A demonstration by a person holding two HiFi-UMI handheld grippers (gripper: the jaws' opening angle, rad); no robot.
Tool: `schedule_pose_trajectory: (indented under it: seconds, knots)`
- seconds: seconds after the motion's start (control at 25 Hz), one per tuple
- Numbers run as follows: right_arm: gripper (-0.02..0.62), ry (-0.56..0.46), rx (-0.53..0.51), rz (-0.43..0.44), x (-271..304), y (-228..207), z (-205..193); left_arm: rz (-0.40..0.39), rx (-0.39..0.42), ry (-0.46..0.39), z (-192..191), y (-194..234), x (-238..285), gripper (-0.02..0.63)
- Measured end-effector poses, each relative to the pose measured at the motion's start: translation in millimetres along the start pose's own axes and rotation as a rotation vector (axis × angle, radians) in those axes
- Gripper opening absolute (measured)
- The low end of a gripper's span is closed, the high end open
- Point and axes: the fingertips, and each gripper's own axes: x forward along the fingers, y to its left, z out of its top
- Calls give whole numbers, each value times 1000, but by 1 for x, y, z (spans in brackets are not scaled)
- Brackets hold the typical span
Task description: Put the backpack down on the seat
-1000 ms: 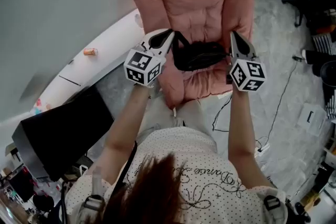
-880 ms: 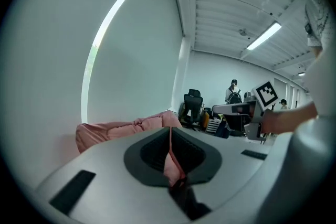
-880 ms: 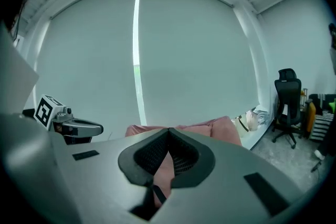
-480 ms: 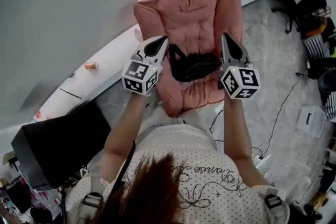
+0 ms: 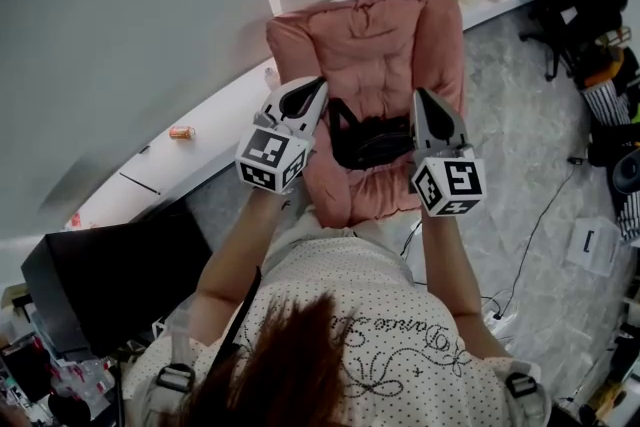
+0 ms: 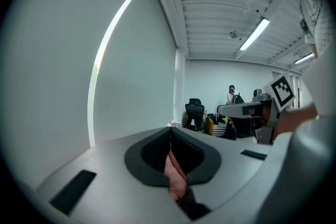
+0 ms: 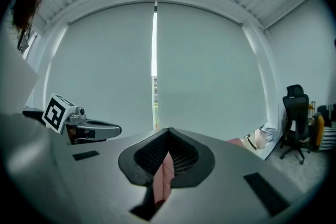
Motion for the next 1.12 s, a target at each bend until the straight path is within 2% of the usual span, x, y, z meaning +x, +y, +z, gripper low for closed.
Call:
schedule_pose_trajectory:
  seconds: [0.44, 1.12]
  knots:
    - [9, -6, -7, -42, -5, -14, 6, 20, -1, -5, 3, 7, -2, 5]
    - [9, 3, -15, -41, -6, -17, 5, 66, 3, -12, 5, 18, -1, 5]
